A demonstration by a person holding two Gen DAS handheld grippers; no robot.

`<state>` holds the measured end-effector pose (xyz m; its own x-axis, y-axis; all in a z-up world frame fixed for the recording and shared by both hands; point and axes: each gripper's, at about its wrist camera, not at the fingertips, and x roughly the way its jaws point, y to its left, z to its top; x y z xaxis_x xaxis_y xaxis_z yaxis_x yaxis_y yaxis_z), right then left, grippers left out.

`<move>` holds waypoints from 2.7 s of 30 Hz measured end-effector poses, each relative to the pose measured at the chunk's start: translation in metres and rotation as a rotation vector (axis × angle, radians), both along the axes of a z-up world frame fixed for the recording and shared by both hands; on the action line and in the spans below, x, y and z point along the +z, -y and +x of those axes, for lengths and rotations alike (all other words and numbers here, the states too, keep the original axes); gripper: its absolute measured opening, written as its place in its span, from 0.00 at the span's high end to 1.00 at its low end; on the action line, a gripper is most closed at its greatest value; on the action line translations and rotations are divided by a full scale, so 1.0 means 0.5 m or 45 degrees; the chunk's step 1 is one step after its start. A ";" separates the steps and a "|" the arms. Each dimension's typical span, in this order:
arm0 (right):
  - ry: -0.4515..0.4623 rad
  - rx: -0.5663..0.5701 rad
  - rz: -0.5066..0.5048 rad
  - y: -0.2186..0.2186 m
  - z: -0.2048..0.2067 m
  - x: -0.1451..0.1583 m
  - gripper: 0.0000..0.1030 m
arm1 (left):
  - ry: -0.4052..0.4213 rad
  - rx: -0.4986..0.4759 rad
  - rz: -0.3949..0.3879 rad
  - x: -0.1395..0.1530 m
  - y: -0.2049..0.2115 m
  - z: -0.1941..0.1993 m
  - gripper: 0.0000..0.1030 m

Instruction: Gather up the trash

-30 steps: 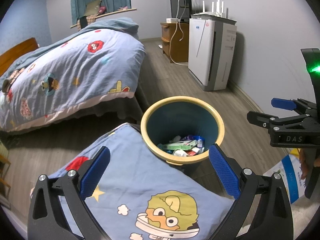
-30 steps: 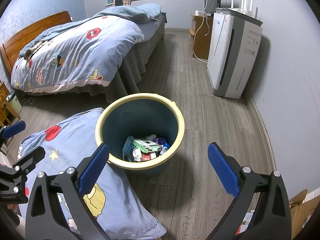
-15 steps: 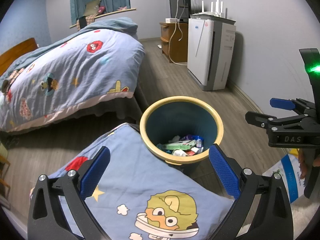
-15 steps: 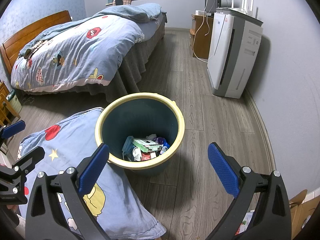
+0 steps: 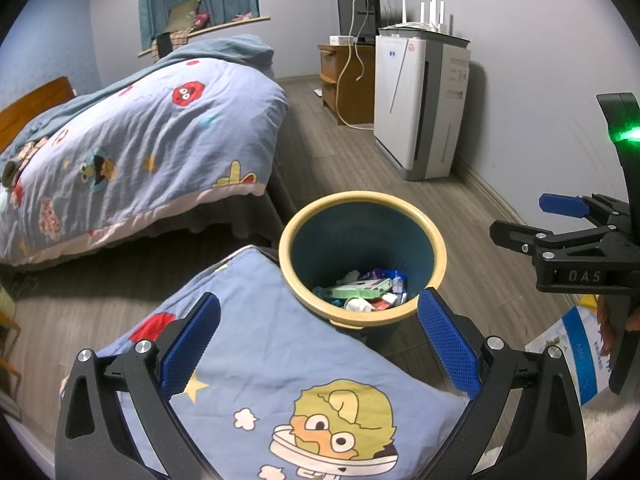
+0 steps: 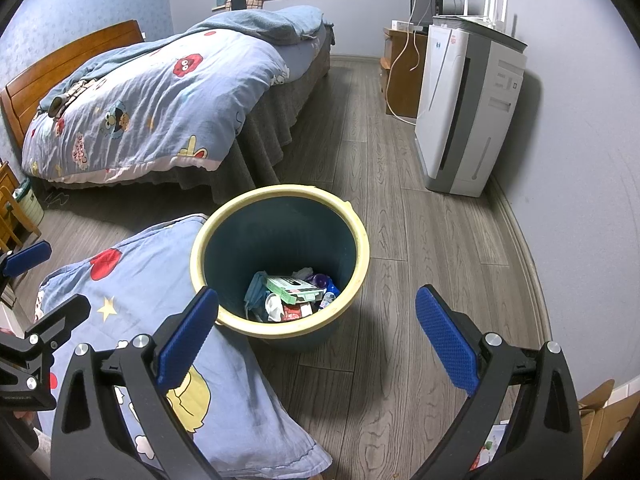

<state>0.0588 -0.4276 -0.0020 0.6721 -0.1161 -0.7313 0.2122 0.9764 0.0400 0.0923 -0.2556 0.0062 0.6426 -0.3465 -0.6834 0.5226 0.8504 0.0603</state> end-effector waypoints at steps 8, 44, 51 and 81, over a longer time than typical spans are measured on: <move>-0.001 -0.005 0.000 0.003 -0.001 -0.004 0.06 | 0.005 -0.028 0.006 -0.002 0.004 -0.011 0.05; -0.215 0.460 0.013 -1.072 0.252 -0.391 0.06 | 0.009 0.406 -0.101 0.096 -0.484 0.005 0.05; -0.140 0.363 0.031 -1.078 0.240 -0.395 0.04 | -0.014 0.375 -0.092 0.090 -0.477 0.006 0.05; -0.143 0.364 0.026 -1.078 0.253 -0.394 0.04 | -0.035 0.298 -0.014 0.074 -0.390 -0.003 0.05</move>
<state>0.1851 0.1114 -0.1990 0.5900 0.0815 -0.8033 -0.0667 0.9964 0.0521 0.0908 -0.0608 0.0432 0.6875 -0.1976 -0.6987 0.3121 0.9493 0.0386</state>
